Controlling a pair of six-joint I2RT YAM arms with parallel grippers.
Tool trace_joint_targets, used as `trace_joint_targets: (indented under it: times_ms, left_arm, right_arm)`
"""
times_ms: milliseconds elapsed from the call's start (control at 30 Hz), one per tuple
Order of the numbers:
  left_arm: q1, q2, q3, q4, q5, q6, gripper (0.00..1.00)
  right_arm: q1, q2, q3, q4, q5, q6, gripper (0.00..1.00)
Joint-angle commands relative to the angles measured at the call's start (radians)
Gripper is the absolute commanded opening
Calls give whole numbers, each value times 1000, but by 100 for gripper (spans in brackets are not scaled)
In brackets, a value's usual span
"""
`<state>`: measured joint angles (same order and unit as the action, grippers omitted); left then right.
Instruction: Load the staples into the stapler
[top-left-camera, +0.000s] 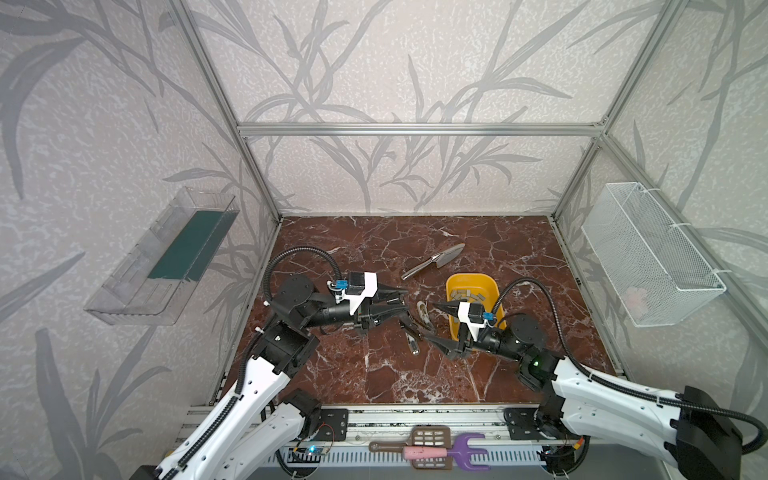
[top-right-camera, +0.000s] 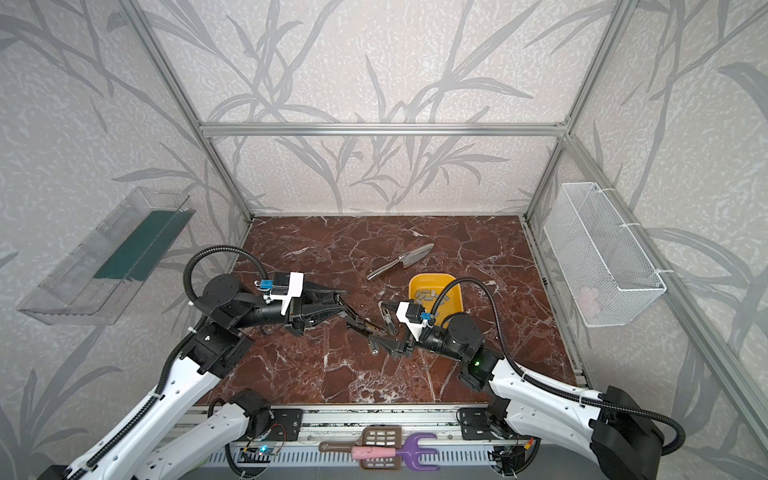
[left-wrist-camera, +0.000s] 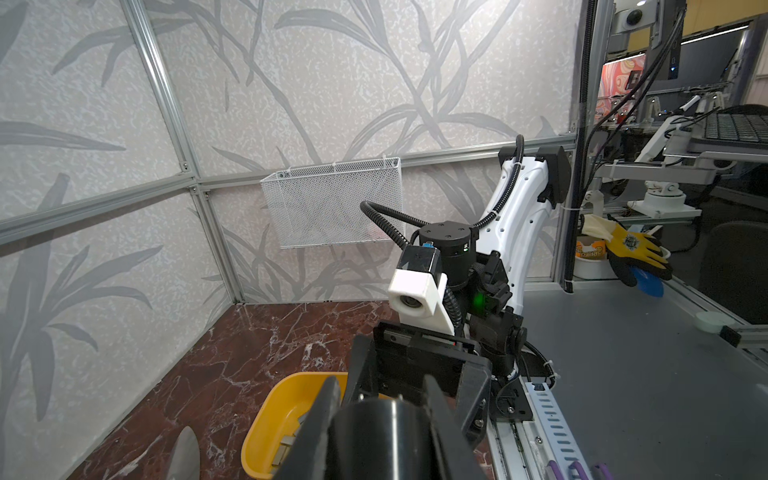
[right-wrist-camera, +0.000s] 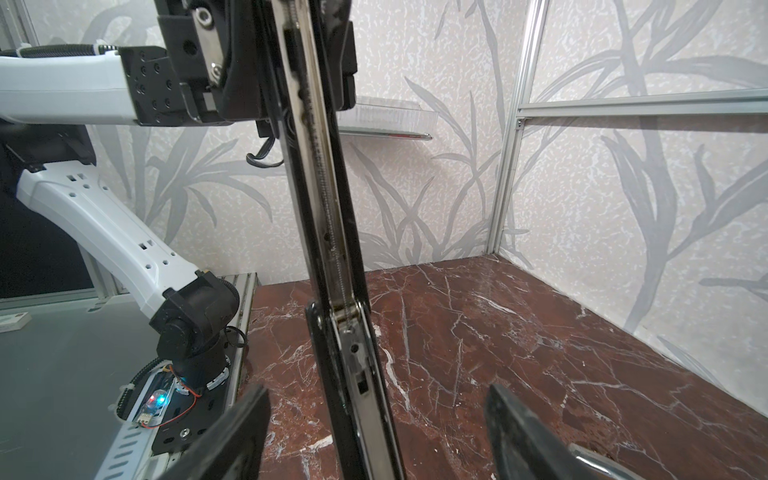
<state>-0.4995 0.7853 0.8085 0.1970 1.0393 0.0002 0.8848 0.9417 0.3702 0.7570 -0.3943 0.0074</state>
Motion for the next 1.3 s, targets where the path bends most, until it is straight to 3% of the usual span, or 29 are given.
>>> trace_joint_targets:
  times_ms: [0, 233, 533, 1000, 1200, 1267]
  left_arm:
    - [-4, -6, 18, 114, 57, -34, 0]
    - [-18, 5, 13, 159, 84, -73, 0]
    - [-33, 6, 12, 162, 93, -78, 0]
    - [-39, 9, 5, 168, 90, -77, 0]
    - [-39, -4, -3, 167, 78, -65, 0]
    - [-40, -9, -7, 168, 73, -61, 0]
  right_arm:
    - [9, 13, 38, 9, -43, -6, 81]
    - [22, 89, 80, 7, -136, 2, 80]
    - [52, 211, 152, -2, -218, 25, 67]
    - [109, 208, 167, -65, -139, -8, 52]
    - [118, 207, 176, -72, -103, 16, 29]
    - [121, 198, 168, -56, -93, 23, 27]
